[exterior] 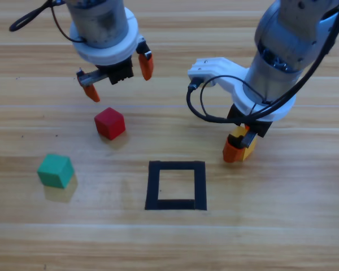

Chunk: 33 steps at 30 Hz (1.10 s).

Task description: Stack the blocks in the rectangular block: red at the bottom, yellow in the middle, green on top

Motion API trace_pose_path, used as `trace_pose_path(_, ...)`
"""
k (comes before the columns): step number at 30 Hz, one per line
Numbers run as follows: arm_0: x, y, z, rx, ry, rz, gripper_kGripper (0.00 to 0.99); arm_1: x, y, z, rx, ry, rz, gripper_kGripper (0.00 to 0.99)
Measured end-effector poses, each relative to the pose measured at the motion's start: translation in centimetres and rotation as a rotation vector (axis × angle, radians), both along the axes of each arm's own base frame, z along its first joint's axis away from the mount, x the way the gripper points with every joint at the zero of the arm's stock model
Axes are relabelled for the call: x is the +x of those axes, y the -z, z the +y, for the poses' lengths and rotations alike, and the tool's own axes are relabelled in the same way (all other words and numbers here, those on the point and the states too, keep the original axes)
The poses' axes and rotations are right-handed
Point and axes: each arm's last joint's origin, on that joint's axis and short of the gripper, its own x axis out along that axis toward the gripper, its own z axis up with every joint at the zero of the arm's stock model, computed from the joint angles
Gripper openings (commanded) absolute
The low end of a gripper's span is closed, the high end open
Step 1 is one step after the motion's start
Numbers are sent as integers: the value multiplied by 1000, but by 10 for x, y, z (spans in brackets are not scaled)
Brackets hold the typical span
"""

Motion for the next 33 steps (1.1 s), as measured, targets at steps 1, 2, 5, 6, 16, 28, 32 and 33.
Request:
trace_pose_path(1,3,1,3,-10,-20,7,976,1,4,1,-10,1,2,877)
trace_pose_path(2,6,3,7,-18,-41,15,976,2,7,2,-18,2,0,850)
trace_pose_path(5,17,11,19,-24,-91,45,976,6,13,5,-27,5,5,769)
trace_pose_path(6,20,13,22,-24,-109,52,976,7,14,6,-34,5,10,704)
trace_pose_path(16,35,36,42,-2,-234,138,976,4,13,3,-66,27,35,0)
trace_pose_path(28,56,56,28,-10,-273,166,976,-54,-16,-51,-43,91,164,0)
trace_pose_path(32,66,70,21,-15,-270,183,976,-66,-32,-62,-4,97,139,0)
trace_pose_path(33,67,77,20,-8,-270,195,976,-69,-35,-65,10,98,130,0)
